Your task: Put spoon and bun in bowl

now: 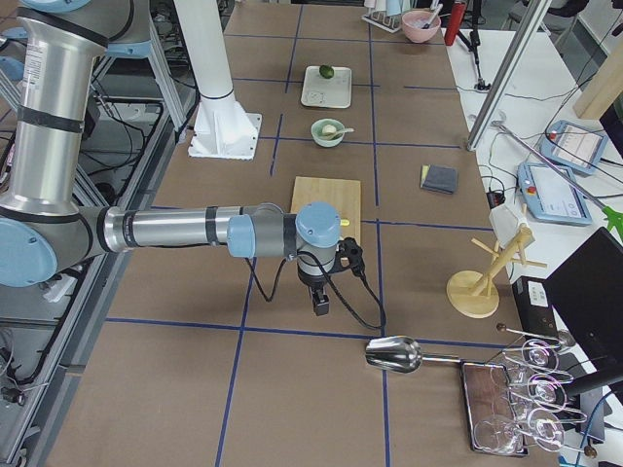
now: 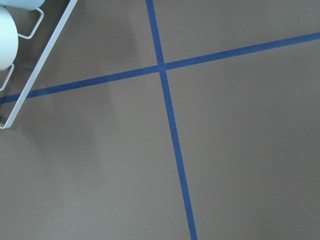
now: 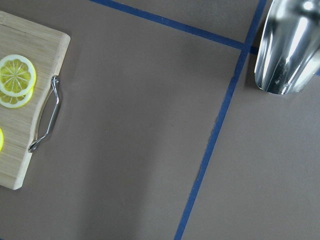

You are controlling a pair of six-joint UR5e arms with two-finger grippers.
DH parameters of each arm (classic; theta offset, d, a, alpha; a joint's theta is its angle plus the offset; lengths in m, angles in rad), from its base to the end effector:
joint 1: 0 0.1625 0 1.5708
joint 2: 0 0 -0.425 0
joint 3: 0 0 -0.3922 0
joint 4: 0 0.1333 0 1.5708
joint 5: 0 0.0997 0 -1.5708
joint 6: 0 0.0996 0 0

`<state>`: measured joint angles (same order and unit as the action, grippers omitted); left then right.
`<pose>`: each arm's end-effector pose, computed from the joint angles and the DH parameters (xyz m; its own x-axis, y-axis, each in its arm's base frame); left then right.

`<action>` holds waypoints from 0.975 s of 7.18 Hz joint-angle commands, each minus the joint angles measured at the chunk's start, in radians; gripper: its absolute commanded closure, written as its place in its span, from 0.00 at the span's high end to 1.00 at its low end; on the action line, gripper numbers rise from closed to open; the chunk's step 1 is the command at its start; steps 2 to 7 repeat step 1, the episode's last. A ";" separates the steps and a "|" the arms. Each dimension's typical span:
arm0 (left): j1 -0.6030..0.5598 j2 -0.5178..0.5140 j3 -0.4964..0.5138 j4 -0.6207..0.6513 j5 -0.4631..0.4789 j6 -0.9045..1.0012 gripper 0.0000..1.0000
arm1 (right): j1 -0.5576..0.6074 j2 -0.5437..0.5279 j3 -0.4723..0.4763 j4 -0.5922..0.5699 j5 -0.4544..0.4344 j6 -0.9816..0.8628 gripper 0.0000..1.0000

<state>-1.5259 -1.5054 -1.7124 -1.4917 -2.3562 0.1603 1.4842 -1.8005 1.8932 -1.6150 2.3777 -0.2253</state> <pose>-0.0420 -0.4651 0.6274 0.6903 0.1888 -0.6985 -0.1571 0.9814 0.1100 0.0268 -0.4005 0.6040 0.6495 -0.3146 0.6922 0.2375 0.9488 0.2084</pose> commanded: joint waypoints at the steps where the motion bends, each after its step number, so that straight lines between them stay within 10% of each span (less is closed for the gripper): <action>1: -0.013 -0.010 0.001 0.002 0.001 -0.001 1.00 | -0.005 0.003 0.020 -0.036 -0.003 -0.002 1.00; 7: -0.013 -0.010 0.001 0.002 0.001 -0.001 1.00 | -0.005 0.003 0.020 -0.036 -0.003 -0.002 1.00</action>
